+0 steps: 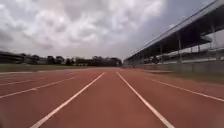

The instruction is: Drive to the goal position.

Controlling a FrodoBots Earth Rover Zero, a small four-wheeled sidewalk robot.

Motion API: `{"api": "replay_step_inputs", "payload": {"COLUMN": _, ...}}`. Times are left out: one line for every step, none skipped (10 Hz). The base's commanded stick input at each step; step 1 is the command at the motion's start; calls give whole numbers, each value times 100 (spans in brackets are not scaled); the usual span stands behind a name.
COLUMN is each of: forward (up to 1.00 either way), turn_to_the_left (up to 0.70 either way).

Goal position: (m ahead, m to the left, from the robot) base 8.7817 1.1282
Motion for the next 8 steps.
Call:
{"api": "replay_step_inputs", "payload": {"forward": 45, "turn_to_the_left": 0}}
{"api": "replay_step_inputs", "payload": {"forward": 45, "turn_to_the_left": 0}}
{"api": "replay_step_inputs", "payload": {"forward": 45, "turn_to_the_left": 0}}
{"api": "replay_step_inputs", "payload": {"forward": 45, "turn_to_the_left": 0}}
{"api": "replay_step_inputs", "payload": {"forward": 45, "turn_to_the_left": 0}}
{"api": "replay_step_inputs", "payload": {"forward": 45, "turn_to_the_left": 0}}
{"api": "replay_step_inputs", "payload": {"forward": 45, "turn_to_the_left": 0}}
{"api": "replay_step_inputs", "payload": {"forward": 45, "turn_to_the_left": 0}}
